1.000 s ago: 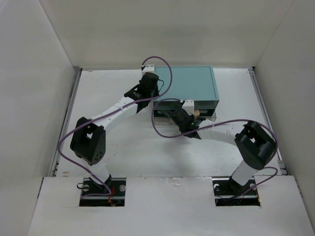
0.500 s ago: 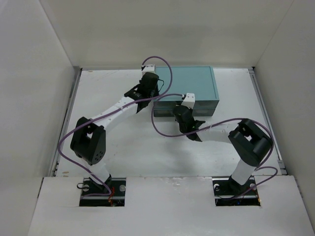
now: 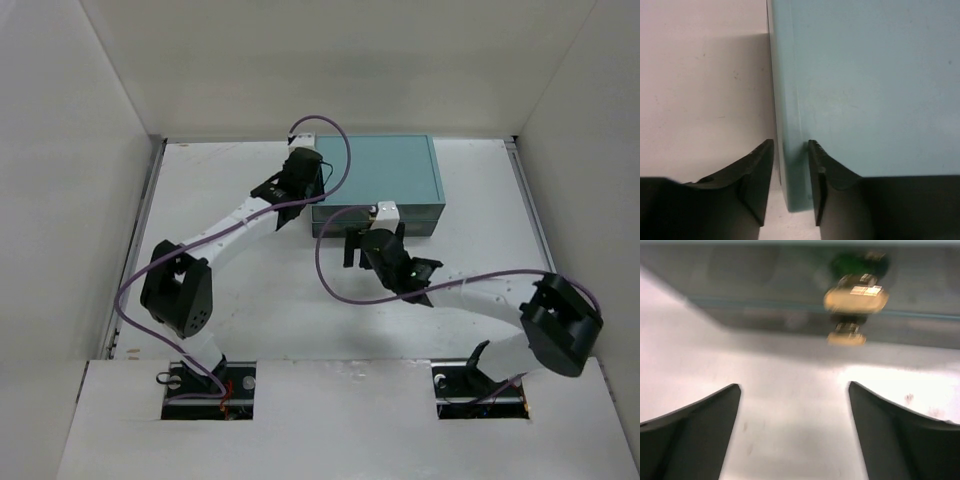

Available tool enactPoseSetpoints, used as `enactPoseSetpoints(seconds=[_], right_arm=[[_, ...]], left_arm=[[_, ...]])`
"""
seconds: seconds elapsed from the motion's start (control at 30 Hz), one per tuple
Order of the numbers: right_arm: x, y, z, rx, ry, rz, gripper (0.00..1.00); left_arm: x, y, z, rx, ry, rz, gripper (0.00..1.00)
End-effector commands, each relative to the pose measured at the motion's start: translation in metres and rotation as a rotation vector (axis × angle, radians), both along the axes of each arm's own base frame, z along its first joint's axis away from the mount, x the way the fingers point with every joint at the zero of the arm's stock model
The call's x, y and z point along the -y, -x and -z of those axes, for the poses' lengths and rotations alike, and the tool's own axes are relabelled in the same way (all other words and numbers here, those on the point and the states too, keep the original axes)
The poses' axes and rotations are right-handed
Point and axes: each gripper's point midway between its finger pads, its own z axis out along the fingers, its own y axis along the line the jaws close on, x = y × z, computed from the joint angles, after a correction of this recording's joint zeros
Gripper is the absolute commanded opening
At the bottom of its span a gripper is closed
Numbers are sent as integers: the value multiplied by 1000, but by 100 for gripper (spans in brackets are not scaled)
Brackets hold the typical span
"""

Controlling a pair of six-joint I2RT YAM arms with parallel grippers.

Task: Organize the makeup

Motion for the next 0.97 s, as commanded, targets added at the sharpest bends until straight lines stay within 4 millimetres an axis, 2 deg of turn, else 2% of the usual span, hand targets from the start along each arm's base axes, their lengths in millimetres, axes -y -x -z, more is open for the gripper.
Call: enactPoseSetpoints(seconds=[0.0,0.03,0.07,0.1,0.13,0.2,0.27,0.37,0.5,0.63,0.73,0.9,0.93], right_arm=[[6,41,7,-183,-2,-58,100],[12,47,4,-199,-2,-50,100],[18,53,0,-210,-4,-43,100],[25,59,-4,-219,-3,-34,100],[33,64,-10,-221,-20,-18,100],[53,69,-20,-231,-68,39,100],[82,69,-28,-235,-110,128,100],[125,76,-31,-268,-155,262,100],[175,85,-43,-241,-209,416,100],[203,89,-67,-123,-264,449,100],[224,94,-74,-115,-280,506,100],[247,100,-60,-188,-291,585,100],[251,100,-63,-167,-300,601,100]], left_arm=[[-17,30,-5,-75,-74,34,34],[-23,30,-16,-53,-70,19,39],[-29,31,-28,-26,-68,2,50],[-37,33,-41,2,-66,-13,65],[-46,35,-51,26,-67,-30,73],[-67,43,-70,76,-64,-75,98],[-93,54,-81,109,-62,-130,100],[-134,72,-80,125,-77,-235,100],[-191,102,-52,63,-112,-411,100],[-234,127,-36,54,-44,-581,100],[-239,134,-35,53,18,-593,100],[-232,134,-34,45,43,-569,100],[-232,134,-32,38,39,-570,100]])
